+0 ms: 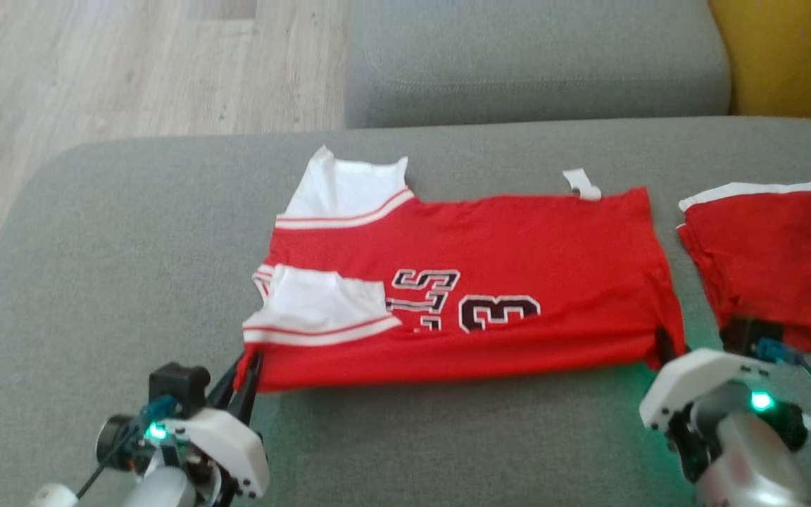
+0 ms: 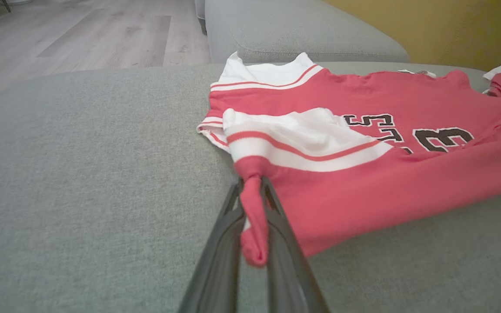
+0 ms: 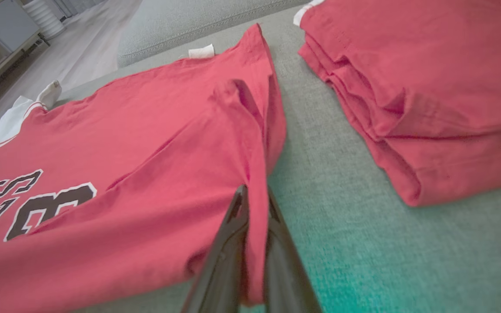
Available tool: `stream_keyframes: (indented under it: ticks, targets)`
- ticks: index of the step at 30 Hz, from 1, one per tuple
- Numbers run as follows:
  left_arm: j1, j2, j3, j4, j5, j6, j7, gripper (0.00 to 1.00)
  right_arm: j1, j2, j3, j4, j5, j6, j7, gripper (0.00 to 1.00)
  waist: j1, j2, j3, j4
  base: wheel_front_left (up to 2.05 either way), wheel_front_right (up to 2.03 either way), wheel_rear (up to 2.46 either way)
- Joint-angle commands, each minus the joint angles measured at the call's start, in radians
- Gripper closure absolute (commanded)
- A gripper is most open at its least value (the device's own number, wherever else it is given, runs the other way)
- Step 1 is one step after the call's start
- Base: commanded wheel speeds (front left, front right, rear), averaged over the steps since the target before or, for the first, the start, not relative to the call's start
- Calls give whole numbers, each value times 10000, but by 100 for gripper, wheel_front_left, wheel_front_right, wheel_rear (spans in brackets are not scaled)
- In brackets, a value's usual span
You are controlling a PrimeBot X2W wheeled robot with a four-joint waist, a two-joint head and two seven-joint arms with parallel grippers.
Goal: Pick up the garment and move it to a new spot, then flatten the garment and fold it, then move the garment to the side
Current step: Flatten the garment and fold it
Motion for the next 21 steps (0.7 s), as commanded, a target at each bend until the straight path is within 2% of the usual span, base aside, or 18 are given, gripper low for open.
stream_keyframes:
  ticks: [1,3,8,9,10,11,12,13,18,21]
  targets:
    - [-193,438,369,-482,-118,157,207,100,215,-39,212,-860,226,-7,282,100,2,-1,-110,-19,0,0,0]
    - [-90,480,349,-601,-129,198,324,100,465,-39,194,-1197,311,-7,449,100,2,-1,-122,-24,0,0,0]
    - [279,520,340,-1094,-203,388,425,100,1674,-39,207,-2989,969,-7,1131,100,2,-1,-96,-105,0,0,0]
    - [316,506,361,-1170,-219,411,333,100,1871,-39,174,-3358,1059,-7,1116,85,2,-1,-79,-137,0,0,0]
    - [346,472,404,-1243,-262,424,203,87,2042,-39,172,-3697,1207,-7,1085,0,2,-1,-59,-169,0,0,0]
    - [363,442,441,-1306,-282,448,61,56,2187,-39,264,-3999,1402,-7,1070,0,2,-1,-39,-198,0,0,0]
    - [369,419,479,-1371,-280,480,-111,7,2317,-39,402,-4309,1579,-7,992,0,2,-1,-17,-232,0,0,0]
    - [370,376,543,-1430,-314,505,-305,0,2435,-39,518,-4606,1740,-7,861,0,2,-1,8,-264,0,0,0]
    - [208,177,953,-1796,-374,685,-1559,0,2757,-39,937,-6045,2044,-7,-652,0,2,-1,210,-420,0,0,0]
    - [58,12,1243,-2231,-365,632,-2142,0,2806,-39,1420,-6745,2246,-7,-1708,0,2,-1,351,-493,0,0,0]
